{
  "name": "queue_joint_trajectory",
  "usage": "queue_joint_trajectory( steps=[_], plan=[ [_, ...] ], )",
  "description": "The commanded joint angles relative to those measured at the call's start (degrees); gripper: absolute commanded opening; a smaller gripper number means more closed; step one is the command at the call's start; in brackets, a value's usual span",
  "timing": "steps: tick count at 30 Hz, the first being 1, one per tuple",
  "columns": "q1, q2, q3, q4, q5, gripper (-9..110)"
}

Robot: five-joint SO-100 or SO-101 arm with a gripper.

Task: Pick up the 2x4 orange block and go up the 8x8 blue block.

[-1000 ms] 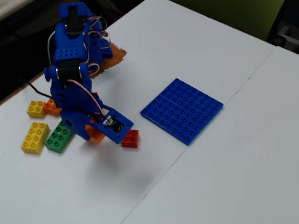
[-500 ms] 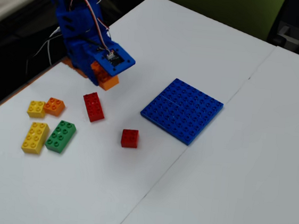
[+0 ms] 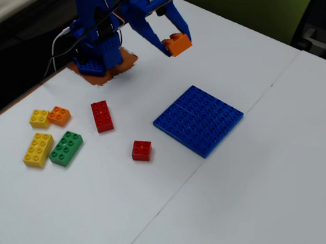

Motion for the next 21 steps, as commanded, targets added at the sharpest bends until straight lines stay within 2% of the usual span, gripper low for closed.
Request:
queue_joint_trajectory(
  steps=[1, 4, 9, 15, 21],
  plan=[
    [-2.81, 0.88, -2.99, -5.27, -3.34, 0],
    [-4.75, -5.27, -8.35, -2.9, -10.37, 0],
    [-6.59, -31.11, -44.82, 14.41, -18.28, 0],
    [-6.15, -42.01, -53.96, 22.32, -24.26, 0],
    [-5.54, -42.45, -45.35, 23.73, -27.33, 0]
  ],
)
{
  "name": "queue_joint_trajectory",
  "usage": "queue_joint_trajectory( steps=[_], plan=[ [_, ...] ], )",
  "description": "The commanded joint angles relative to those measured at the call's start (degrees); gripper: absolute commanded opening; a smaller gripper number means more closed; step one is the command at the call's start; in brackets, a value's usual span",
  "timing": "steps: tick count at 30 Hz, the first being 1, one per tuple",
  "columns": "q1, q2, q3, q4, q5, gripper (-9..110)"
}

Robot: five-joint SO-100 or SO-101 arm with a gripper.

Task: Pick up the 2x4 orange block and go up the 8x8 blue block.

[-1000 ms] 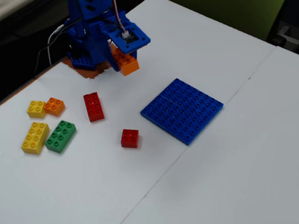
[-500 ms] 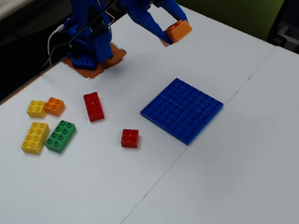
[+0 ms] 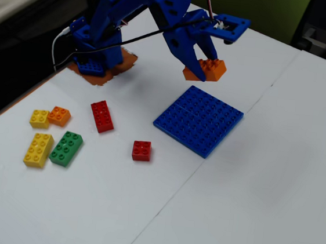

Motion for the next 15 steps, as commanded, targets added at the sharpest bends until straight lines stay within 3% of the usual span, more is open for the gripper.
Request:
queue_joint_trajectory(
  steps=[1, 5, 15],
  plan=[
    [0.26, 0.44, 3.43, -1.05, 0.26, 0],
    [-0.18, -2.64, 3.69, -3.52, 3.87, 0],
    [-0.26, -8.79, 3.78, -1.23, 1.93, 0]
  ],
)
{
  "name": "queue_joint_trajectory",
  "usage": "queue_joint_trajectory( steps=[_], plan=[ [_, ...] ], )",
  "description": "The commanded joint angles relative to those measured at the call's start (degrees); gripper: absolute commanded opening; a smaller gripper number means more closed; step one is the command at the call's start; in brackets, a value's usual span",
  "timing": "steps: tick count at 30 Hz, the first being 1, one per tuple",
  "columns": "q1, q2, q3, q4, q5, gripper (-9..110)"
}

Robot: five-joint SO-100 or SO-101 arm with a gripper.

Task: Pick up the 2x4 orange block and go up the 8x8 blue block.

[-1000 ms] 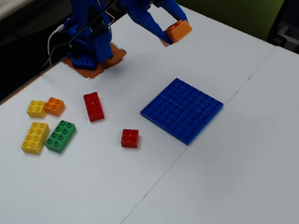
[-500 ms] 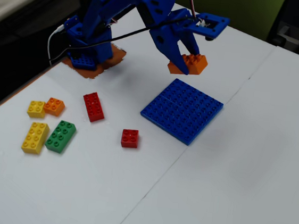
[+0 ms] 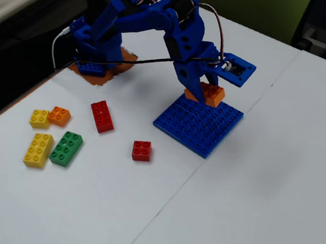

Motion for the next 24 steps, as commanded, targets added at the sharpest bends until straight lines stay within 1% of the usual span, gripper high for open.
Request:
queue_joint_trajectory(
  steps=[1, 7, 24],
  plan=[
    [-0.18, 0.44, -0.26, 1.76, -0.79, 0],
    [-0.09, -0.44, 0.09, 4.83, -0.62, 0],
    [0.79, -0.35, 2.11, 5.36, -0.35, 0]
  ],
)
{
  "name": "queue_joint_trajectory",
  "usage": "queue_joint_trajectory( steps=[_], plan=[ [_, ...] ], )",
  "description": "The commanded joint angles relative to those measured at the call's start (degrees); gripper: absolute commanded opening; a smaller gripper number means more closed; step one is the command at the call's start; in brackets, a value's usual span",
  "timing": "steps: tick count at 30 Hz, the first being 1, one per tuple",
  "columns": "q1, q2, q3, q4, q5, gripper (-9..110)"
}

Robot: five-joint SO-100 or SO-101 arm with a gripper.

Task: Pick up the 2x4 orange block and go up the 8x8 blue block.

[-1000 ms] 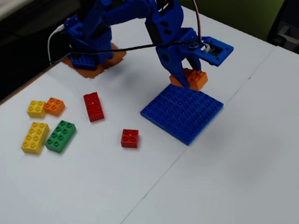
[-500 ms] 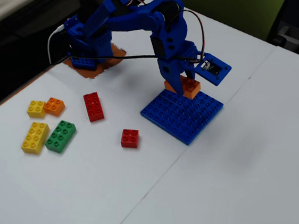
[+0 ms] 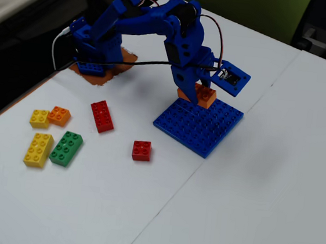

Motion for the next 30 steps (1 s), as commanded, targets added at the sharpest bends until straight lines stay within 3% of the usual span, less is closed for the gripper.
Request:
queue_joint_trajectory(
  steps=[1, 30],
  plan=[
    [0.7, 0.79, 0.0, 0.26, 0.09, 0],
    [1.93, 2.2, 0.44, 0.44, -0.79, 0]
  ],
)
